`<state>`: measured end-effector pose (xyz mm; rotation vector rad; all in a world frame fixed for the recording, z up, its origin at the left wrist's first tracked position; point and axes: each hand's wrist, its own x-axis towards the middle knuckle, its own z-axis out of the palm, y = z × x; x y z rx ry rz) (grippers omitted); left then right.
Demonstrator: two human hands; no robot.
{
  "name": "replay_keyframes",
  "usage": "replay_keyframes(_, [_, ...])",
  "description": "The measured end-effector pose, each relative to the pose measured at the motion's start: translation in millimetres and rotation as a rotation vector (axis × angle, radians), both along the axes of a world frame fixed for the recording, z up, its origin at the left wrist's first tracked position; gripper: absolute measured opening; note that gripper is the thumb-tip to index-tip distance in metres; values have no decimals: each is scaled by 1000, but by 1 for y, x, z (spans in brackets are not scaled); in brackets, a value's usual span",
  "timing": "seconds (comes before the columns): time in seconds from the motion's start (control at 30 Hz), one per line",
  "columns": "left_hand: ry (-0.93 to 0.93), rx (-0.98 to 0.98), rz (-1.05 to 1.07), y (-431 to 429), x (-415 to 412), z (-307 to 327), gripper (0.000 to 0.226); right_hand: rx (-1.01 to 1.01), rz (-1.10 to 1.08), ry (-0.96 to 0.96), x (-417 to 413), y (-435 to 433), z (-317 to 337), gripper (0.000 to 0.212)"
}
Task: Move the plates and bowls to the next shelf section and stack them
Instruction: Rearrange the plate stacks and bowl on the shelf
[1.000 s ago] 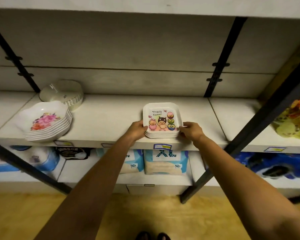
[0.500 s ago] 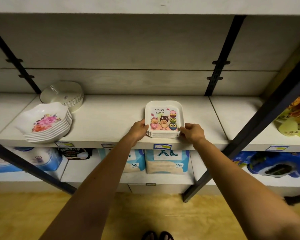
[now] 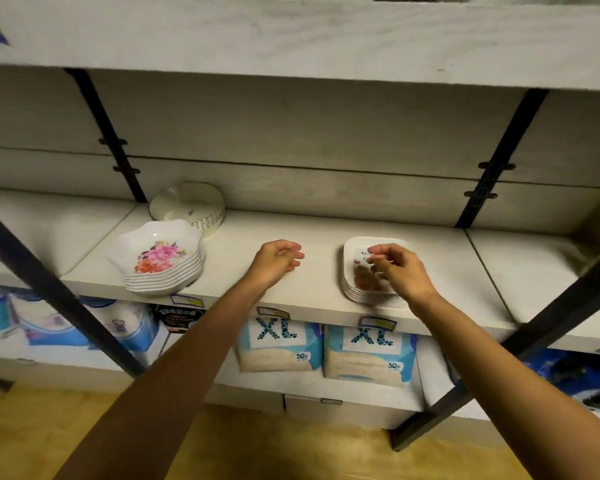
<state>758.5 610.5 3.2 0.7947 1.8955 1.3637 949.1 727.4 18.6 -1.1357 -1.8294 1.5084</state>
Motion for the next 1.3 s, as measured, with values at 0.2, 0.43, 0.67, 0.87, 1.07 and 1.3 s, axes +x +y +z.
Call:
replay_keyframes(0.2, [12,109,21,-56,-100,29,22,-46,128,-45,-90,-28,-6,20])
replay_keyframes(0.43, [84,132,181,-122,-238,37,20,-144,147,-97,-223,-68,-7,18])
replay_keyframes(0.67, [95,-108,331,-130,-310,10,14,-244,158,-199,-302,-92,-16,20])
replay_keyframes(0.87, [8,-268,190,-104,-333,-13,44,-280,136,-166,-344,-90,-28,51])
replay_keyframes(1.07, [-127,-241,146,-83,-350,-32,24,-255,100,-141,-379,-80,-49,39])
replay_keyframes(1.3, [-148,-247,76,-73,-362,-27,12,-178,72,-216,-390,-66,-57,30])
